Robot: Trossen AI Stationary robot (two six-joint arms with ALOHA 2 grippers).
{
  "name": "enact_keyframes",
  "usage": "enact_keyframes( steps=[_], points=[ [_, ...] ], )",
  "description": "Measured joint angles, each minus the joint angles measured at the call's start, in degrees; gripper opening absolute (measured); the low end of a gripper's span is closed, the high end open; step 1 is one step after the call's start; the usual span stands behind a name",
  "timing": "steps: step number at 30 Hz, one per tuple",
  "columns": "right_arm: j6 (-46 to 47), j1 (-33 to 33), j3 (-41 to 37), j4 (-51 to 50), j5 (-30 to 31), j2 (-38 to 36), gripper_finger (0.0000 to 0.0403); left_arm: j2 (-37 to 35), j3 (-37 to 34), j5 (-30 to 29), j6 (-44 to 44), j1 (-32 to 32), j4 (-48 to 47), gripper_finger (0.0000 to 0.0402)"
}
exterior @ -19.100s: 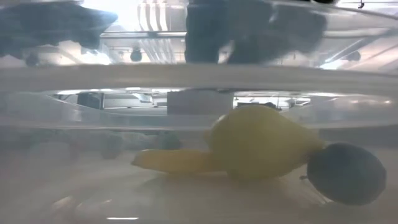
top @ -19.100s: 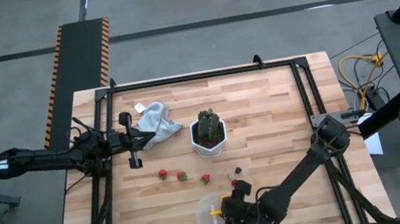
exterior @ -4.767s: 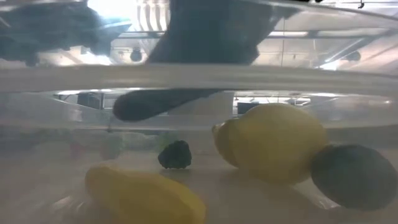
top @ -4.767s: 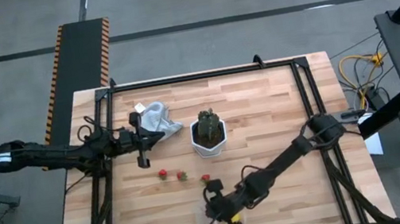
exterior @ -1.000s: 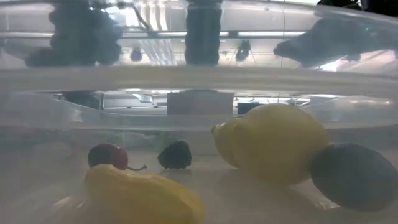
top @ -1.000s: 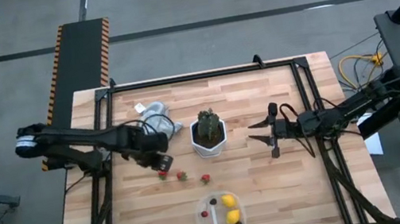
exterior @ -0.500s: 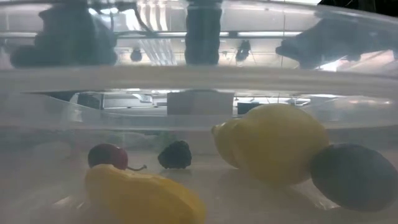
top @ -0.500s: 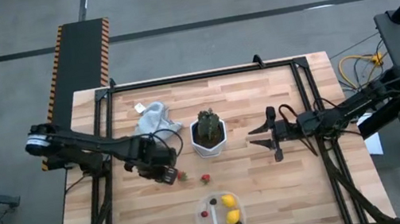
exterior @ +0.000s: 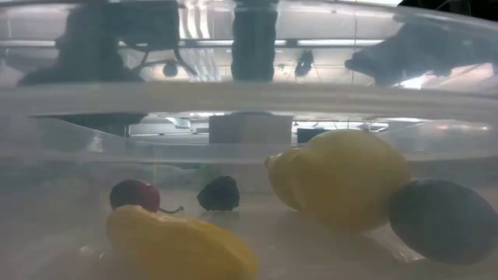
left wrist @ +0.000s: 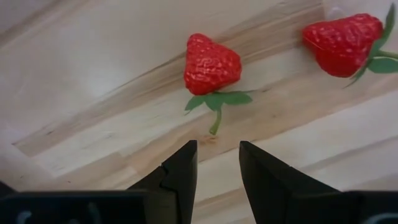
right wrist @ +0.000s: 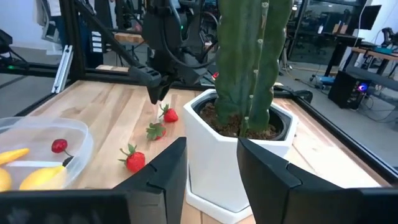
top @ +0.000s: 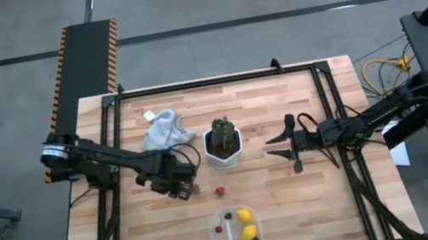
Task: Pick and placing Produce into tupperware
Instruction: Put the left red strawberry into the transparent bin
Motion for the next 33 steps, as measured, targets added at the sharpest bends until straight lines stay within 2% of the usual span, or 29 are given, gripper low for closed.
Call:
enact_keyframes(
  steps=[13, 33],
  points=[
    [-0.2, 0.0, 0.0, 0.0, 0.0, 0.0, 0.0128, 1.2, -0.1, -3.0, 0.1, 0.2, 0.3, 0.0105],
    [0.0, 0.0, 0.0, -1.4, 0.0, 0.0, 0.0127, 1.3, -0.4, -4.5, 0.2, 0.2, 2.1, 0.0105]
  ],
)
